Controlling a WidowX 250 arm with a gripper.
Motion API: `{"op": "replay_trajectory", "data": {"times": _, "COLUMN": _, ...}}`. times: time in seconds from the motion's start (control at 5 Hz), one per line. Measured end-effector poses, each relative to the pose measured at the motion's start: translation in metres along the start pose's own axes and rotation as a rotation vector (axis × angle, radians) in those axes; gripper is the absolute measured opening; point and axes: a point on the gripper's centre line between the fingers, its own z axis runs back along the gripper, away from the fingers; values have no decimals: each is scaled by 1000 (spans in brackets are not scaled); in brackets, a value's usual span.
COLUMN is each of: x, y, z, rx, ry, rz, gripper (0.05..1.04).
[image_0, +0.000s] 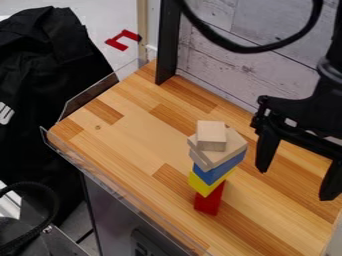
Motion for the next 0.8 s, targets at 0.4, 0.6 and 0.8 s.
{"op": "replay_trajectory", "data": {"times": 0.4, "x": 10, "y": 10, "z": -7, "rx": -14, "ry": 13, "rz": 42, "gripper": 1001}}
{"op": "replay_trajectory", "data": {"times": 0.6, "x": 19, "y": 22, "z": -4, "rx": -12, "ry": -10, "rz": 77, "gripper": 1001}}
{"op": "replay_trajectory", "data": {"times": 0.8, "x": 24, "y": 28, "z": 8, "rx": -6, "ry": -54, "rz": 101, "gripper": 1001}}
